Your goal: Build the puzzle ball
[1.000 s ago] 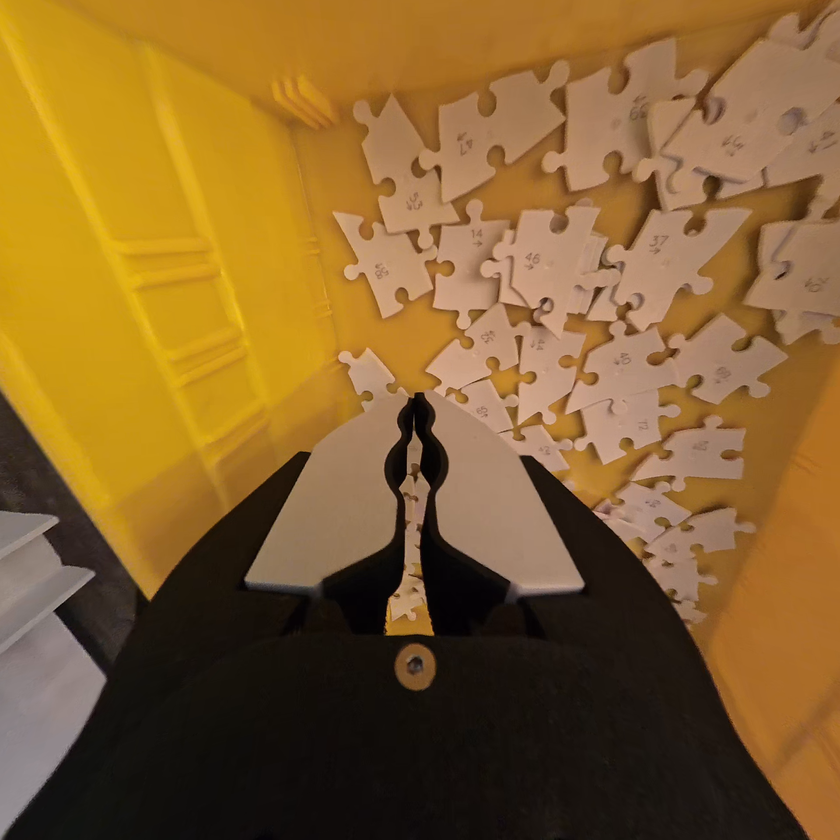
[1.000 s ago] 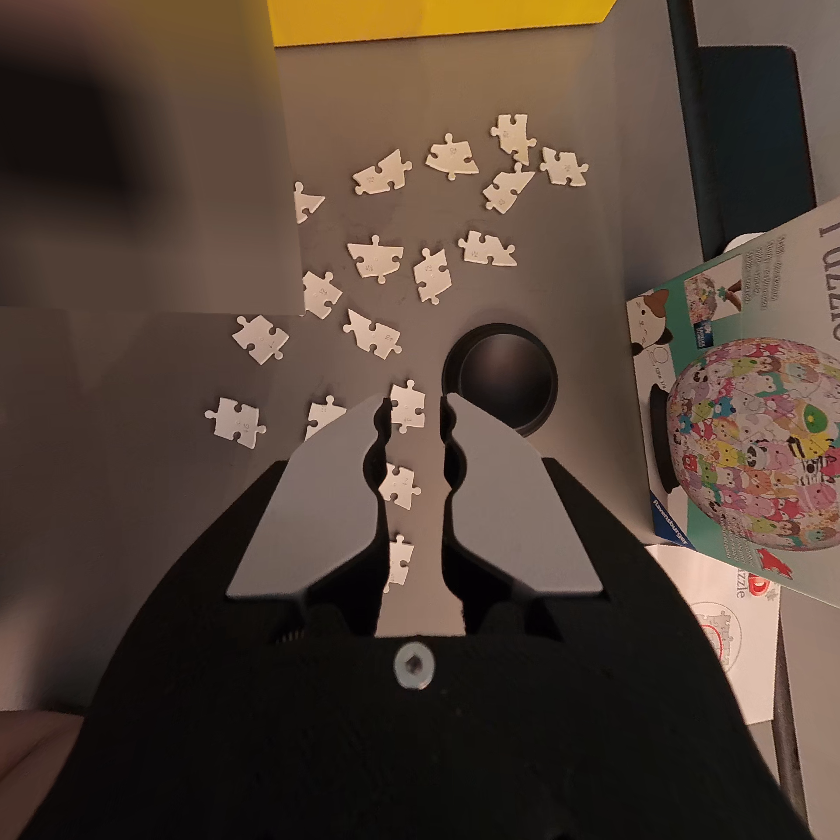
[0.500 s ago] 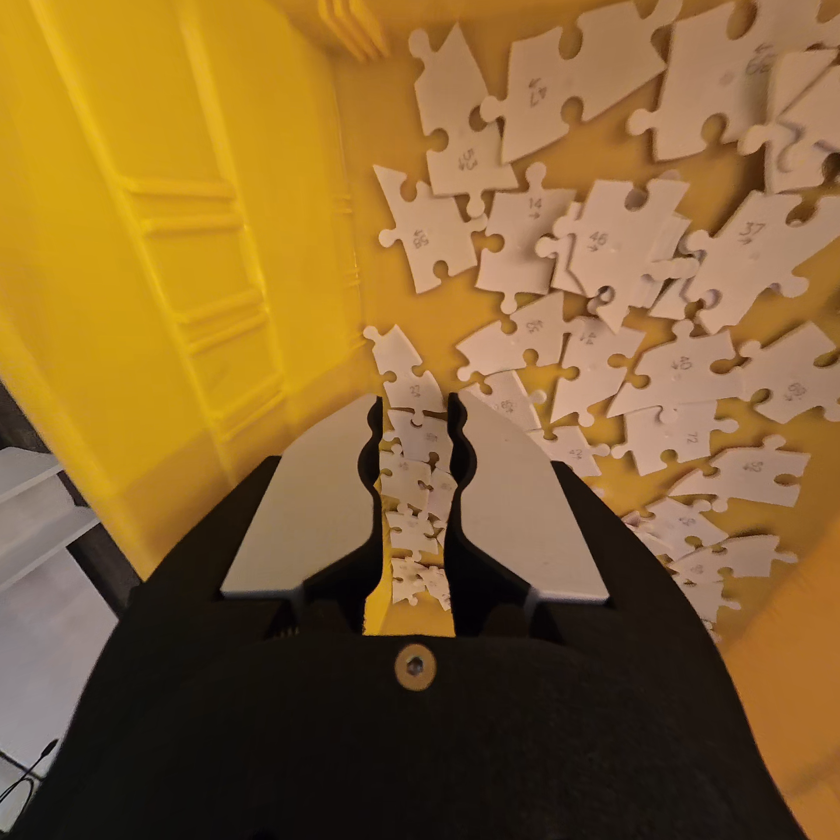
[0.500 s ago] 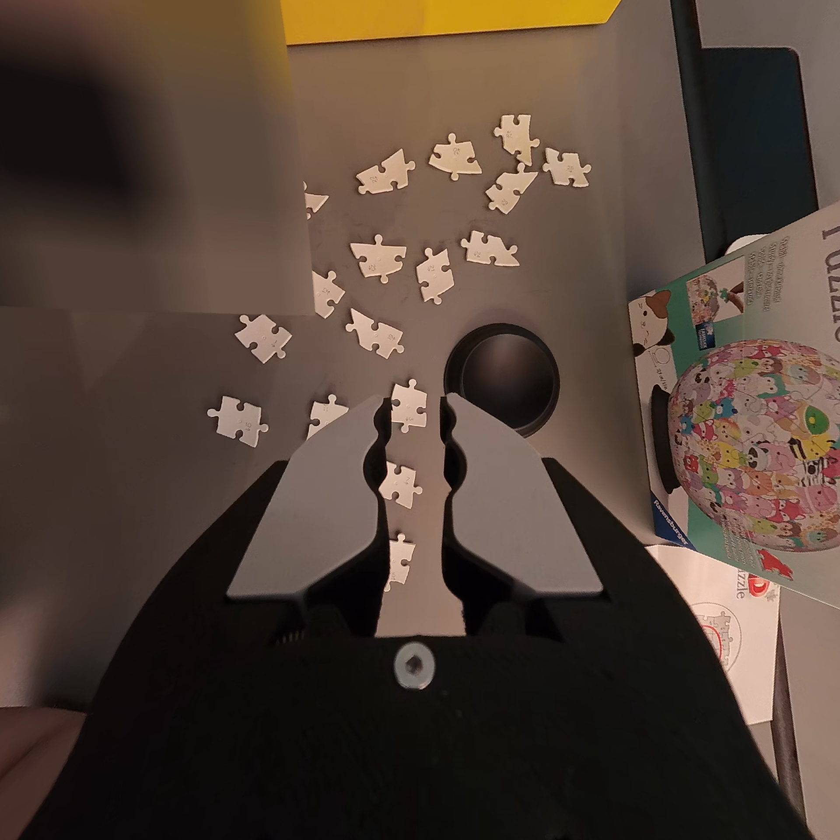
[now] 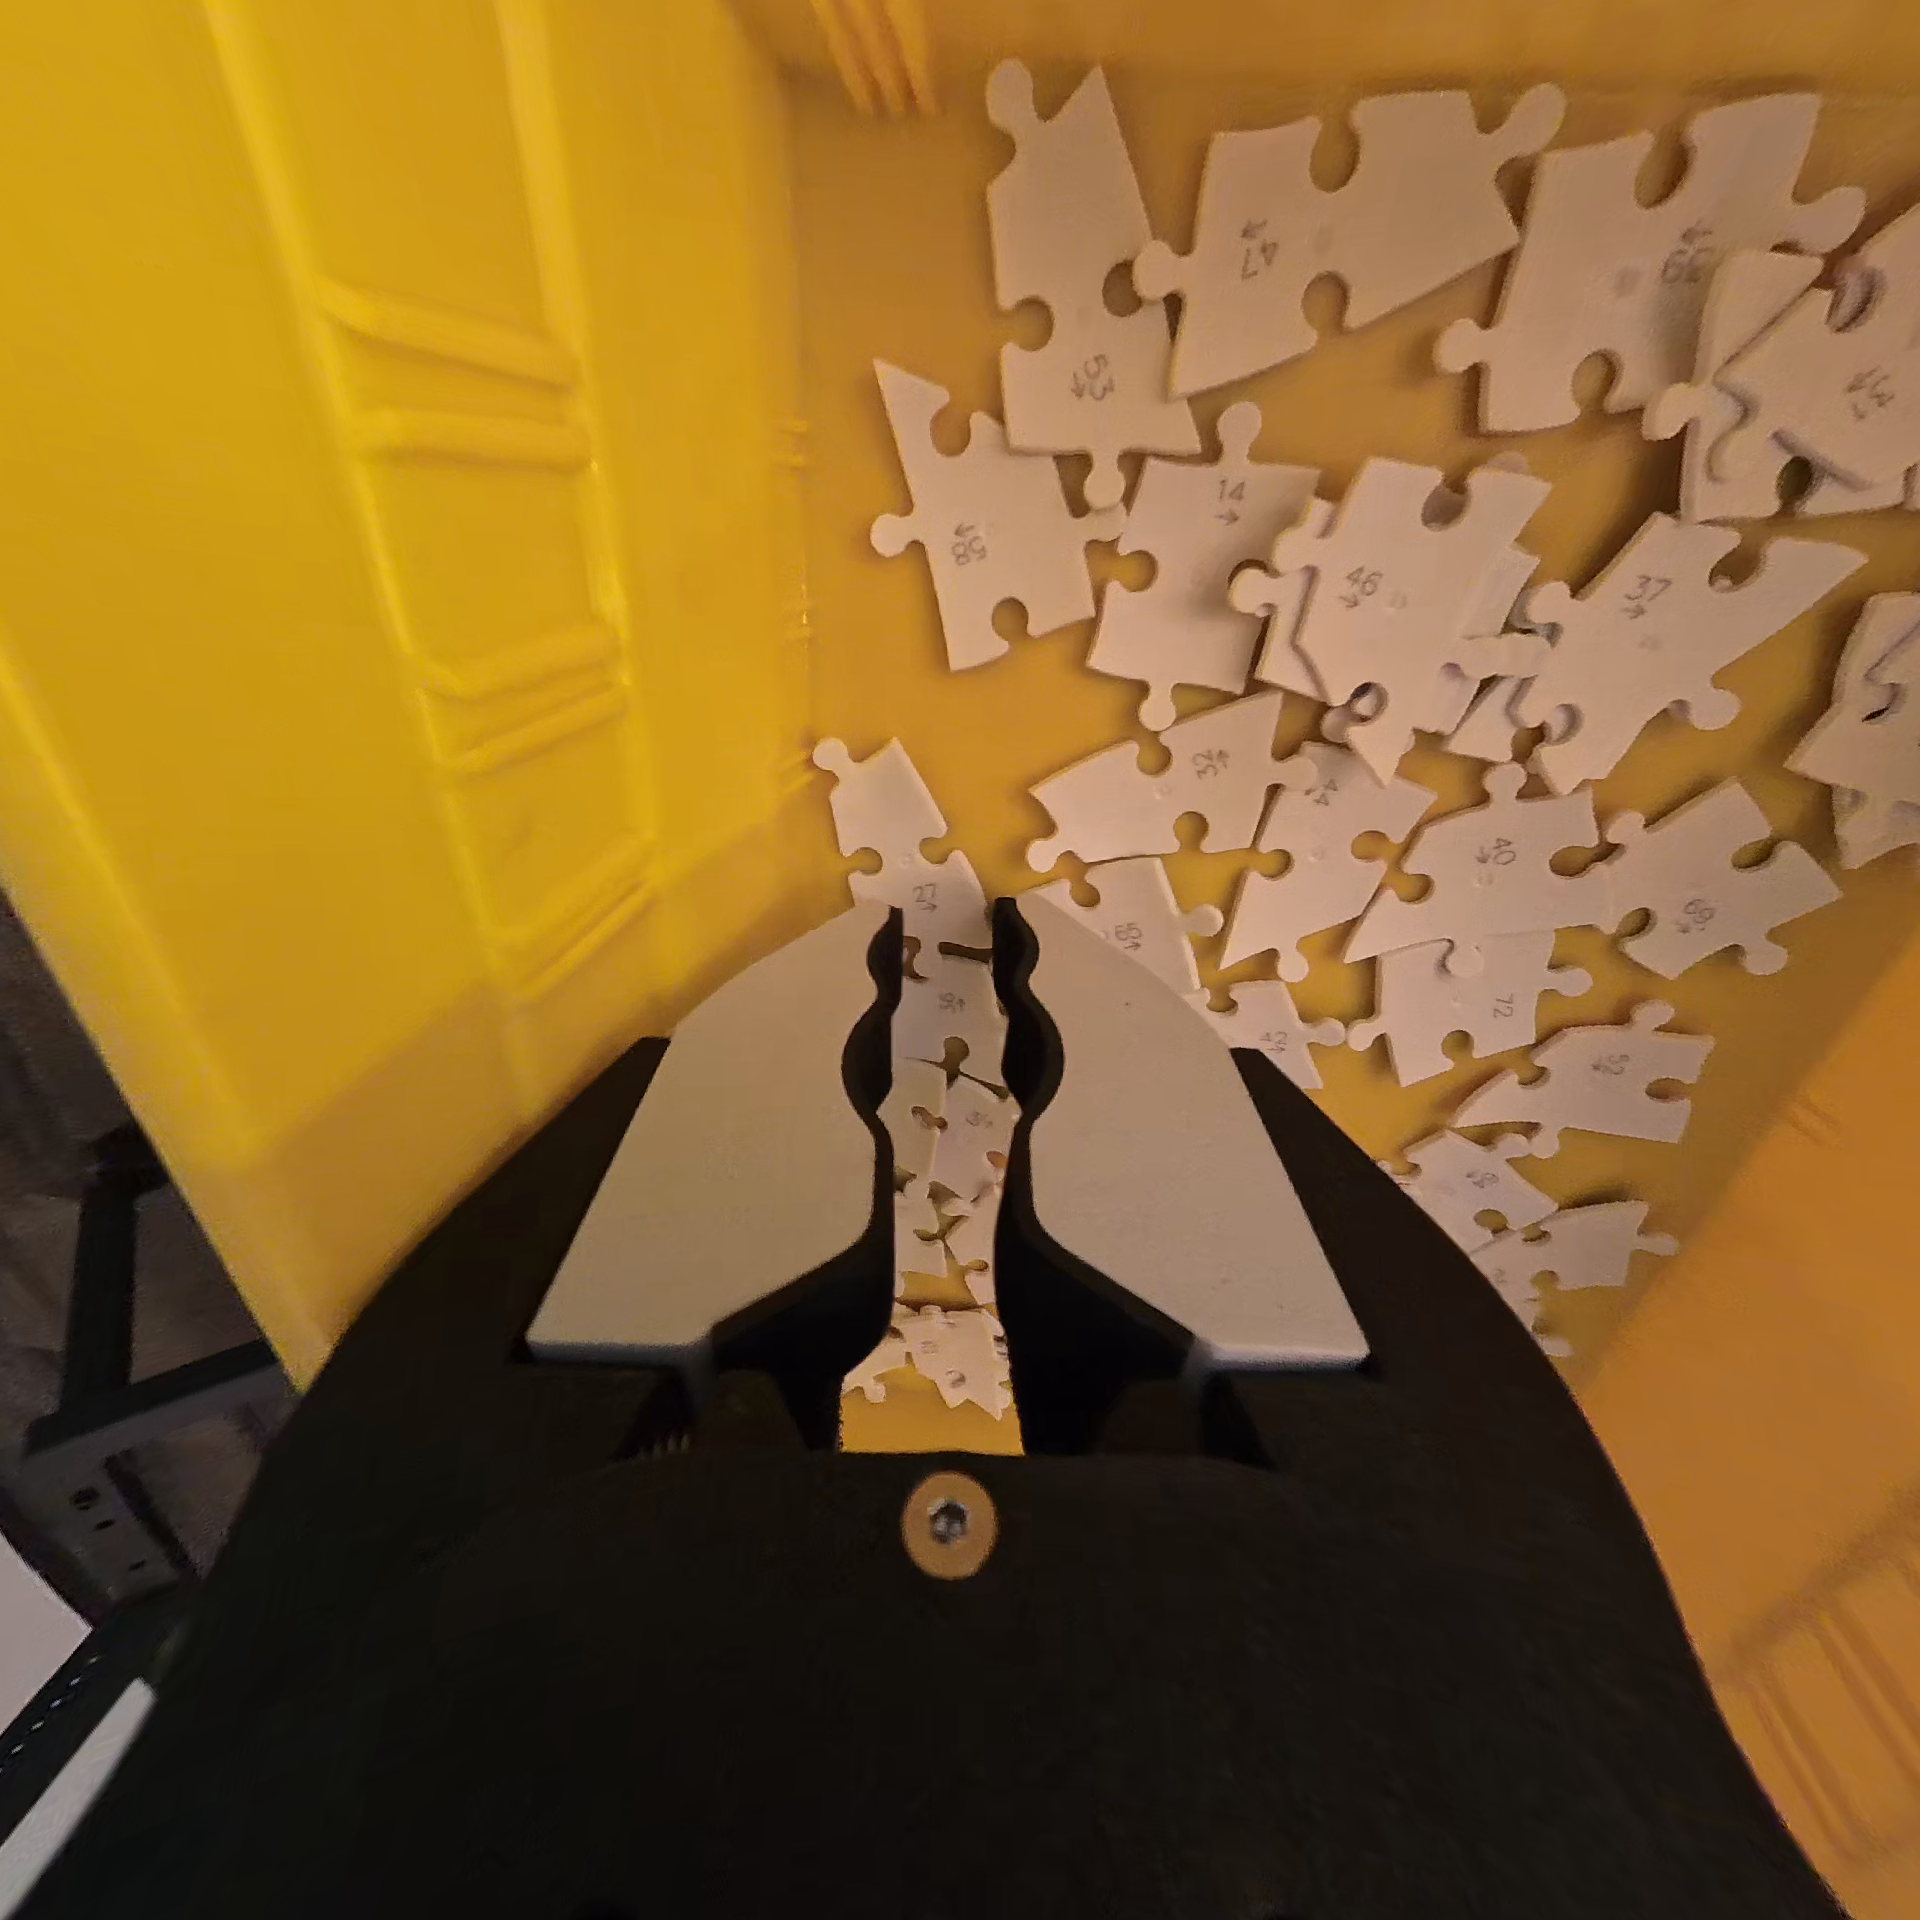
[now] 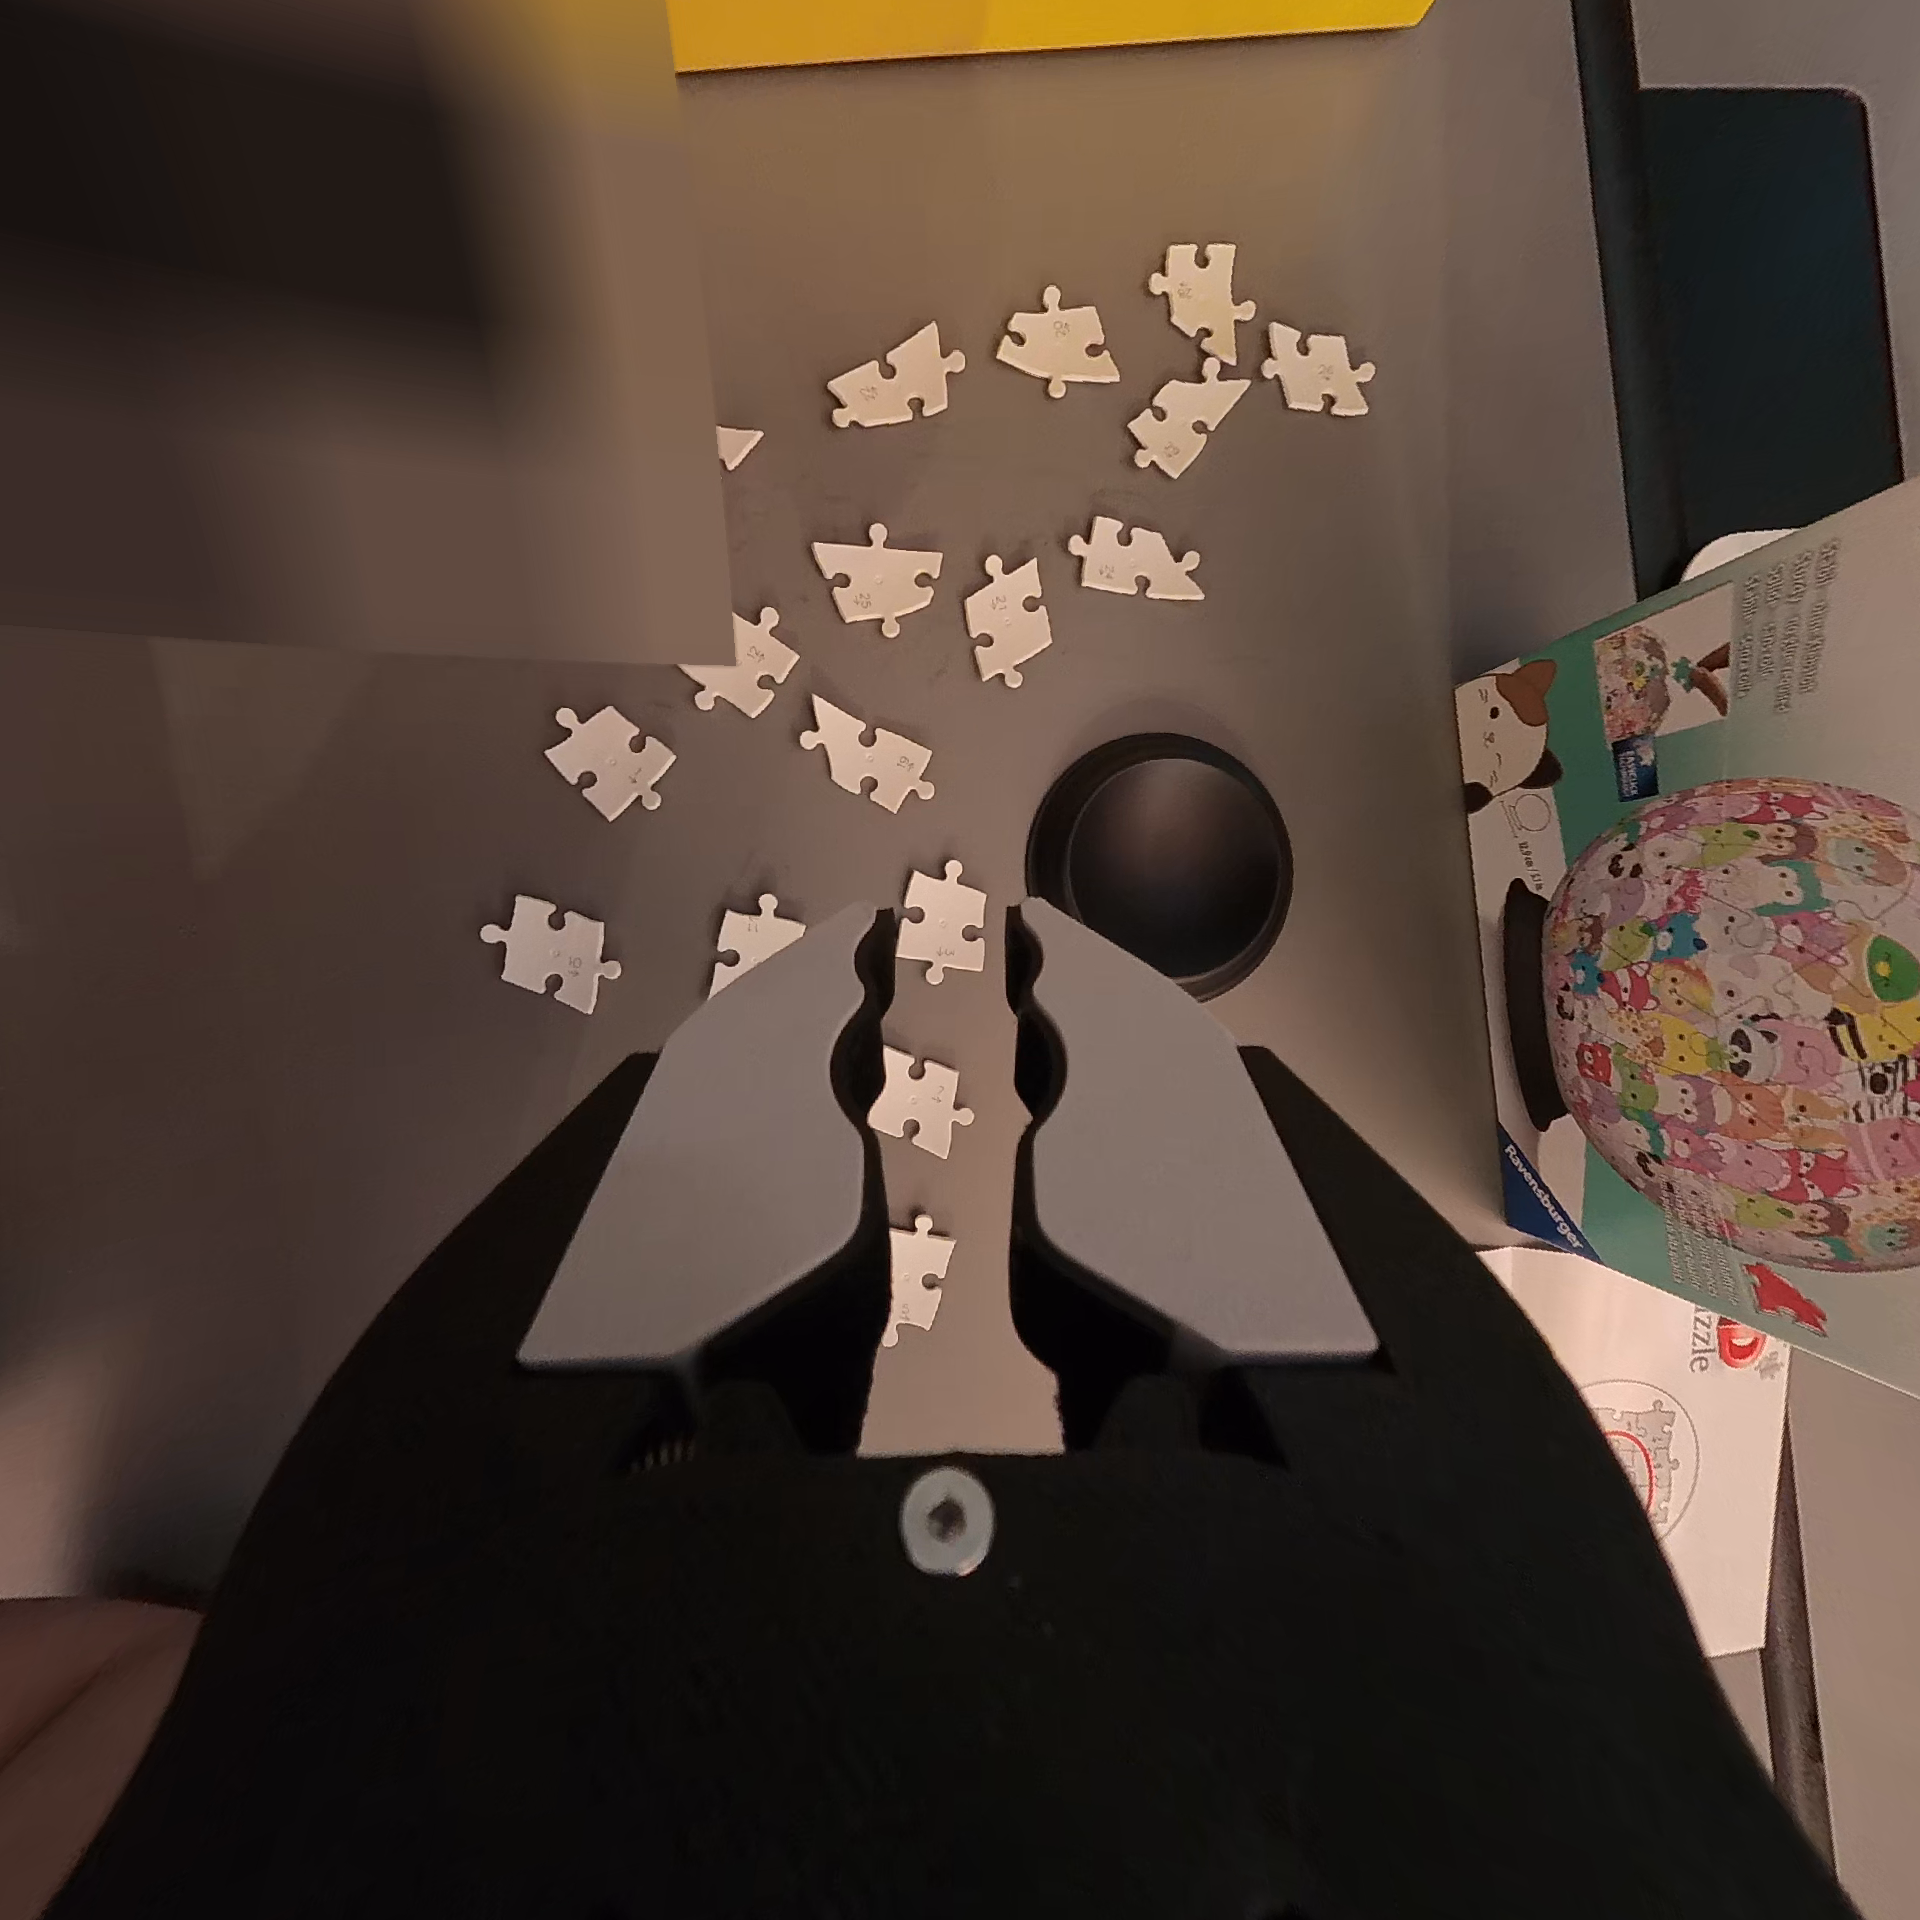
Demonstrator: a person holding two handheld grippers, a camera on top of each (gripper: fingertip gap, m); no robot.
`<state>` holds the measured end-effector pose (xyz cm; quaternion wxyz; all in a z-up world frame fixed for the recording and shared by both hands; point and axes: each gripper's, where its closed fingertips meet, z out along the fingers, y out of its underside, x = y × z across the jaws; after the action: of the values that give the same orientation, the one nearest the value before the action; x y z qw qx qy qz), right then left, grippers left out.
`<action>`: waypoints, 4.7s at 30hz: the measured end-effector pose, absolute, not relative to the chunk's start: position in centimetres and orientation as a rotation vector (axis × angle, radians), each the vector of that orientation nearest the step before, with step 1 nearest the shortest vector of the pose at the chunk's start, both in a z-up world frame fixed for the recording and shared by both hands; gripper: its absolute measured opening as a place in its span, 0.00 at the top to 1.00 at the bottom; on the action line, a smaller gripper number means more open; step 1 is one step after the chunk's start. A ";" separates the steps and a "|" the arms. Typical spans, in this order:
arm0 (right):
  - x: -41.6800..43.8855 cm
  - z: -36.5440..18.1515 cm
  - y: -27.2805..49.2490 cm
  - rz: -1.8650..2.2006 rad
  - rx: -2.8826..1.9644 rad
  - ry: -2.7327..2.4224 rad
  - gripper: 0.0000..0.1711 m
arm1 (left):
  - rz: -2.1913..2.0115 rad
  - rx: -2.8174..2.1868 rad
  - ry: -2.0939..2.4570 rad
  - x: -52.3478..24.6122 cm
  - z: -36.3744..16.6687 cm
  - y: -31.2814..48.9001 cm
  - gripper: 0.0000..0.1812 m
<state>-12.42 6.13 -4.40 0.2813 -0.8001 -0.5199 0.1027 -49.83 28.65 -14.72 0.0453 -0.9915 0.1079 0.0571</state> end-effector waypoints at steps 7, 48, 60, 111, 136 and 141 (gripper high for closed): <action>-12.4 -4.4 6.0 0.272 -2.145 -1.396 0.87 | 0.159 -3.030 0.367 -49.5 -14.8 28.6 0.95; -12.4 -4.3 5.3 0.265 -2.138 -1.427 0.87 | -0.027 -3.054 0.376 -48.1 -15.1 28.6 0.63; -12.5 -4.4 5.2 0.263 -2.139 -1.439 0.87 | -0.019 -3.053 0.405 -48.2 -15.0 28.5 0.69; -12.8 -4.8 4.8 0.271 -2.153 -1.468 0.88 | -0.018 -3.011 0.381 -49.0 -12.7 28.2 0.99; -12.7 -2.1 3.0 0.274 -2.050 -1.486 0.88 | -0.275 -2.417 1.190 -24.2 -3.6 21.5 0.99; -12.0 -0.6 2.2 0.265 -2.005 -1.469 0.88 | 0.021 -2.379 1.313 -21.0 -7.7 22.7 0.99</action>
<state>-11.96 2.24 -0.57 0.3153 -0.7612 -0.5577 0.1006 -21.01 22.67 -7.75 0.2107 -0.8558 0.4724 0.0077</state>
